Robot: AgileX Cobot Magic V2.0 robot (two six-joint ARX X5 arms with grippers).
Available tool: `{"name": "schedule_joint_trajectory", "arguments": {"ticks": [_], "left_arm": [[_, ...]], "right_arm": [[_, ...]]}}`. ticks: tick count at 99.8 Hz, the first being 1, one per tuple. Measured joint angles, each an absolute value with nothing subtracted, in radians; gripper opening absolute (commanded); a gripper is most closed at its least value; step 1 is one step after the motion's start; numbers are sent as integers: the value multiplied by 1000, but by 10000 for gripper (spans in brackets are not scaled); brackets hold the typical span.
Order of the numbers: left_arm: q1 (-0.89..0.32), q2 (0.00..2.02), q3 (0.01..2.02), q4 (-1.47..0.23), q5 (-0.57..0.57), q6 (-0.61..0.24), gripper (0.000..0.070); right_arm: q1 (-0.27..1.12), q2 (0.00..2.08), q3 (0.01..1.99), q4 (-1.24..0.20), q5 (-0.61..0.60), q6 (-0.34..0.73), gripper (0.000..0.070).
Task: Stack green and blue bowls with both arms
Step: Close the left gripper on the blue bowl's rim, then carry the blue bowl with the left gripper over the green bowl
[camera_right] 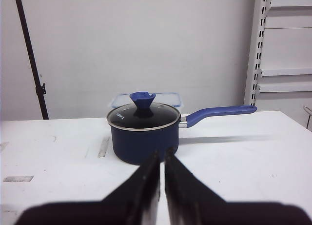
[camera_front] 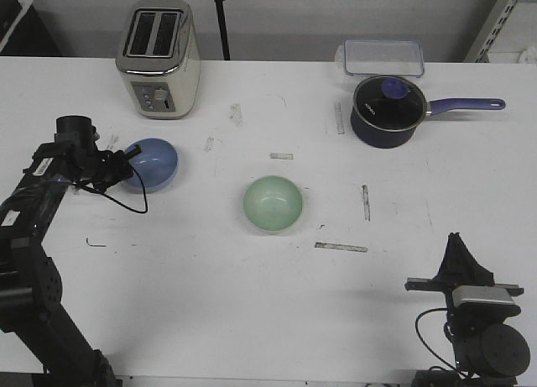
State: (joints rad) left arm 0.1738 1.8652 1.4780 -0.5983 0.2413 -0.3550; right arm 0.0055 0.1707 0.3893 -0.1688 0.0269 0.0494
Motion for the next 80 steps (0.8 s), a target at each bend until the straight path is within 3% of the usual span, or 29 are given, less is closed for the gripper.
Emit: {"name": "schedule_joint_trajectory", "arguments": {"ticks": [40, 54, 80], "left_arm": [[99, 1836, 1601, -750, 208, -384, 1], [19, 1822, 1699, -839, 208, -384, 1], [-186, 1821, 1738, -857, 208, -384, 1]], "right_arm": [[6, 171, 389, -169, 27, 49, 9], [6, 171, 389, -169, 27, 49, 9], [6, 171, 389, -169, 27, 49, 9]]}}
